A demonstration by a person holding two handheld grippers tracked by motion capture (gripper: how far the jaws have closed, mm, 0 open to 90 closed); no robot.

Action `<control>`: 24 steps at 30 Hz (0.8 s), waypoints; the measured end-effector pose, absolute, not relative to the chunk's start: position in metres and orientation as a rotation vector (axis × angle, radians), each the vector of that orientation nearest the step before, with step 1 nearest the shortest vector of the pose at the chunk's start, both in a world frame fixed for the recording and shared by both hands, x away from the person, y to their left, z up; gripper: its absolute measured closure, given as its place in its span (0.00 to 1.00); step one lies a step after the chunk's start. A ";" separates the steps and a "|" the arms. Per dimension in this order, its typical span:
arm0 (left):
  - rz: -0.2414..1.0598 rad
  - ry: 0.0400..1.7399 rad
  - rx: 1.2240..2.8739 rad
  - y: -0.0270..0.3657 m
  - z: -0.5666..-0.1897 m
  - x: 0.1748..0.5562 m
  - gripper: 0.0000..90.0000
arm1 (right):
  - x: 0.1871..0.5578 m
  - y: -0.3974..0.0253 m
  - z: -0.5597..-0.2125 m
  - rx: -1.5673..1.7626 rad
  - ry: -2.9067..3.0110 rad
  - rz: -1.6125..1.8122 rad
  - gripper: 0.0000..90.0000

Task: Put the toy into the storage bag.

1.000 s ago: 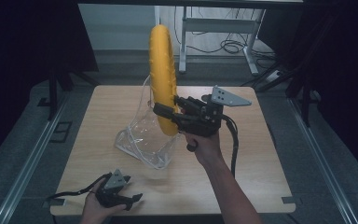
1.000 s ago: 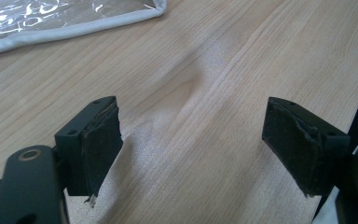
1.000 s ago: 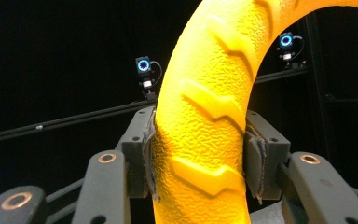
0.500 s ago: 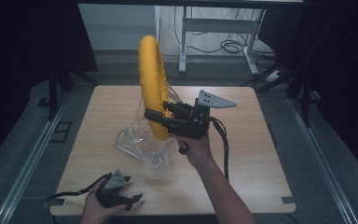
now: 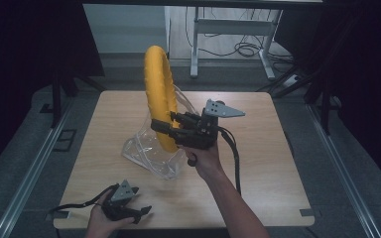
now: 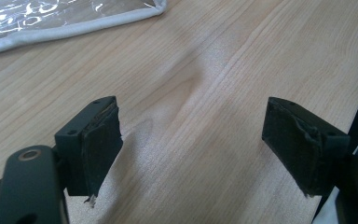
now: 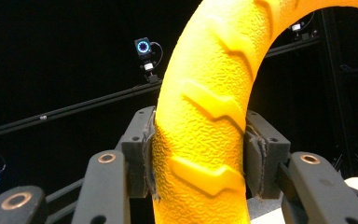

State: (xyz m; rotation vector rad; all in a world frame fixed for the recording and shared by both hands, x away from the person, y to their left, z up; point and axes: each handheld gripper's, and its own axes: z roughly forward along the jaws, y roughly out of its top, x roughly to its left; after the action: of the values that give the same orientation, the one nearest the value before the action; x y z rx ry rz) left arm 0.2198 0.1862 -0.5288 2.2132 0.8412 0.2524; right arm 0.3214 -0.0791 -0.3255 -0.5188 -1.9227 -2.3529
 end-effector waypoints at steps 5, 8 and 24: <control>0.254 0.845 2.207 0.186 -0.529 0.220 0.22 | 0.323 -0.078 -0.331 -0.534 -1.919 -2.334 0.57; 0.254 0.845 2.207 0.186 -0.529 0.219 0.22 | 0.323 -0.077 -0.334 -0.535 -1.924 -2.325 0.57; 0.257 0.843 2.208 0.186 -0.529 0.220 0.22 | 0.328 -0.071 -0.353 -0.575 -1.931 -2.271 0.57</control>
State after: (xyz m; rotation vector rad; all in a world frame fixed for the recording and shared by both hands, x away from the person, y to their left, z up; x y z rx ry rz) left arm 0.2196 0.1859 -0.5292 2.2083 0.8430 0.2575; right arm 0.3281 -0.0707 -0.3526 -0.5747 -1.9305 -2.2706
